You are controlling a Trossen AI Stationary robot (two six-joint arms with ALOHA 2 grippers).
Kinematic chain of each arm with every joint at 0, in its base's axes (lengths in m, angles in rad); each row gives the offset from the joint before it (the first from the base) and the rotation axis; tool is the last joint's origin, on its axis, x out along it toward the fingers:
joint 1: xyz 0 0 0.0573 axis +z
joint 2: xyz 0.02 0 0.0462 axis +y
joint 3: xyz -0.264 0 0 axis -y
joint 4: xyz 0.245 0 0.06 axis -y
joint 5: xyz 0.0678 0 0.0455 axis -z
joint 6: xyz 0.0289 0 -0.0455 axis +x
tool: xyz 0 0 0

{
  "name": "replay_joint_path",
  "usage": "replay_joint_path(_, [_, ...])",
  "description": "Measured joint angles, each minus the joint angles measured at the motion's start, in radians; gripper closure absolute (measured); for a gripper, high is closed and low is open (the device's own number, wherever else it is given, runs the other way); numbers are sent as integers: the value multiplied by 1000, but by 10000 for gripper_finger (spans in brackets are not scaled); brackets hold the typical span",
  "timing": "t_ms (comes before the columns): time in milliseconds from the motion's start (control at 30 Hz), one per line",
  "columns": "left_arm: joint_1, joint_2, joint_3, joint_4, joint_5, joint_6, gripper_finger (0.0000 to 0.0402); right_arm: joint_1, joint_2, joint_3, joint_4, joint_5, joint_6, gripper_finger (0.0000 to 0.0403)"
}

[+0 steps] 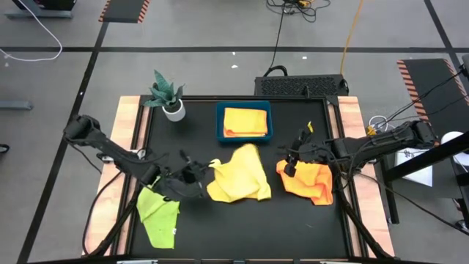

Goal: Fold microfiber towels
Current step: Fold the yellow microfiber cloth

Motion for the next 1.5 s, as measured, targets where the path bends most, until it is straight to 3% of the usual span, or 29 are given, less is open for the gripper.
replay_joint_path(167, [28, 3, 0, -47, 66, -70, 393, 15, 5, -3, 82, -33, 11, 277])
replay_joint_path(300, [34, 4, 0, -64, 142, -99, 399, 16, 52, -80, 322, -99, 7, 269])
replay_joint_path(500, [31, 65, 0, -58, 325, -141, 387, -39, 228, -222, 677, -158, 79, 257])
replay_joint_path(633, [31, 157, 0, -63, 417, -199, 392, -62, 372, -300, 1007, -163, 81, 254])
replay_joint_path(767, [28, 252, 0, -54, 501, -276, 396, -60, 505, -320, 1199, -275, 79, 254])
replay_joint_path(900, [21, 324, 0, -35, 560, -326, 387, -14, 622, -291, 1227, -391, 38, 254])
replay_joint_path(1167, [22, 356, 0, -8, 619, -369, 390, 112, 786, -180, 1156, -397, -23, 255])
replay_joint_path(1333, [-5, 355, 0, 18, 671, -372, 397, 191, 809, -117, 1039, -402, 14, 255])
replay_joint_path(1500, [-38, 355, 0, 22, 707, -371, 390, 265, 776, -109, 1014, -517, 40, 255])
